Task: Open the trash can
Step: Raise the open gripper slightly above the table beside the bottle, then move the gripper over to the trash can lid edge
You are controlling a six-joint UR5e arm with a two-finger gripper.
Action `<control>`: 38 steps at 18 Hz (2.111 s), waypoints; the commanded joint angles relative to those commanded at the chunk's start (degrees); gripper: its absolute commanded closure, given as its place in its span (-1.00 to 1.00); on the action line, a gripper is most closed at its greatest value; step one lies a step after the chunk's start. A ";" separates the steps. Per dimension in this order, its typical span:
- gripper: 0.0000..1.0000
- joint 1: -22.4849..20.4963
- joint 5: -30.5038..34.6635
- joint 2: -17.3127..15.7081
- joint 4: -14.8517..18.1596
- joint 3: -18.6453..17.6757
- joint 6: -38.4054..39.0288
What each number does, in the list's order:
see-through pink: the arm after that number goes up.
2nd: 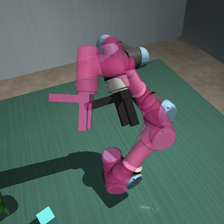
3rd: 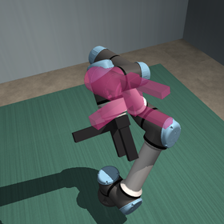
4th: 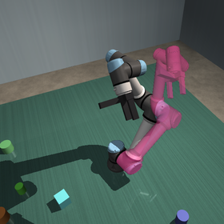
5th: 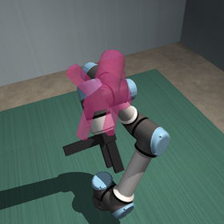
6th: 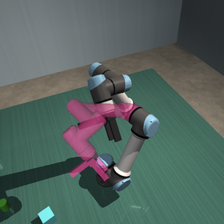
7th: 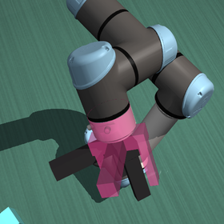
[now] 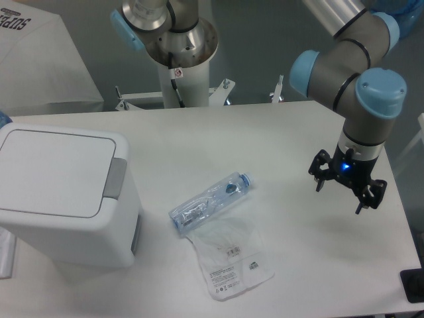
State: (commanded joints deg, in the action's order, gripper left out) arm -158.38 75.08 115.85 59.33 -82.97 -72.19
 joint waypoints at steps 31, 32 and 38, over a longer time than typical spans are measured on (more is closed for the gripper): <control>-1.00 14.58 -33.42 -15.03 -2.01 -4.48 47.66; -1.00 15.37 -33.42 -15.38 -2.28 -4.92 47.49; -1.00 17.58 -33.51 -15.65 -6.59 -9.14 47.66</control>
State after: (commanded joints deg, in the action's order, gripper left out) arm -140.80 41.57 100.19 52.74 -92.11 -24.52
